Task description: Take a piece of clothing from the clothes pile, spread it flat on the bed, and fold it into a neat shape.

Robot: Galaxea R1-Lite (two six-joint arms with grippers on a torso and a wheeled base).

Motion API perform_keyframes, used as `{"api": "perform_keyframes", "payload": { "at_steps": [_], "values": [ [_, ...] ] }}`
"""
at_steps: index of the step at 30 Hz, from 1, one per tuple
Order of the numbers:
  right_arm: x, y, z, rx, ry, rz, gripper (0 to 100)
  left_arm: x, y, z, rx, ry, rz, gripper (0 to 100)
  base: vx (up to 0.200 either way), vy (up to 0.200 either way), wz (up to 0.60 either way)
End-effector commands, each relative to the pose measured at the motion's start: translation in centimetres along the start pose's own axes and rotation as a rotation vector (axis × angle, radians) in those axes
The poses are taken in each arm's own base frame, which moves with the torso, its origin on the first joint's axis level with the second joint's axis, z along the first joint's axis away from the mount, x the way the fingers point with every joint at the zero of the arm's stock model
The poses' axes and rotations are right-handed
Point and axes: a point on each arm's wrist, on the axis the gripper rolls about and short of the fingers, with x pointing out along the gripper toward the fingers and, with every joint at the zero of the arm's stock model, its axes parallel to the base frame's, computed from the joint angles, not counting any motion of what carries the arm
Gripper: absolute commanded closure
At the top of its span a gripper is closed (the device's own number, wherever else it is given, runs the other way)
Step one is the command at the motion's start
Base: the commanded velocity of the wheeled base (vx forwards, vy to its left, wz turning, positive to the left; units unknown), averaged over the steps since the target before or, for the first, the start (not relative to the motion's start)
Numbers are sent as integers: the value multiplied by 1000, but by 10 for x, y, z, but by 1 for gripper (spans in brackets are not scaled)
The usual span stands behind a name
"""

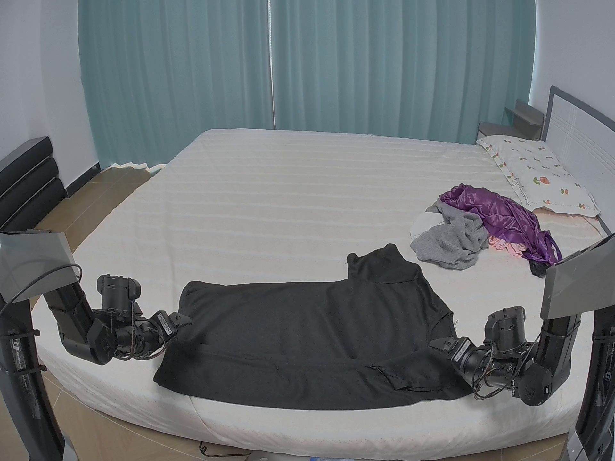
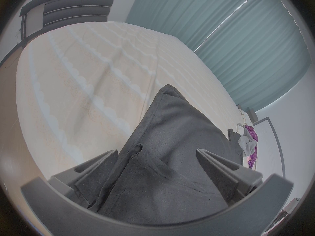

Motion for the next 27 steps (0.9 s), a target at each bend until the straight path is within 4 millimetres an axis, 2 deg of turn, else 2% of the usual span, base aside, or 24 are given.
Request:
{"api": "perform_keyframes", "payload": {
  "at_steps": [1, 5, 6, 14, 26, 27],
  "values": [
    [1, 0, -1, -1, 2, -2, 0, -1, 0, -1, 2, 2, 0, 0, 0, 0, 0],
    [1, -1, -1, 0, 2, -4, 0, -1, -1, -2, 4, 2, -2, 0, 0, 0, 0],
    [1, -1, -1, -1, 4, -5, 0, -1, -1, -1, 4, 1, -3, 100, 0, 0, 0],
    [1, -1, -1, -1, 4, -5, 0, 8, 4, -6, 19, 16, 22, 100, 0, 0, 0],
    [1, -2, 2, 7, -5, -7, 0, -9, -3, 1, 27, -20, 3, 100, 0, 0, 0],
    [1, -2, 2, 7, -4, -8, 0, -8, -2, -1, 27, -12, 6, 0, 0, 0, 0]
  ]
}}
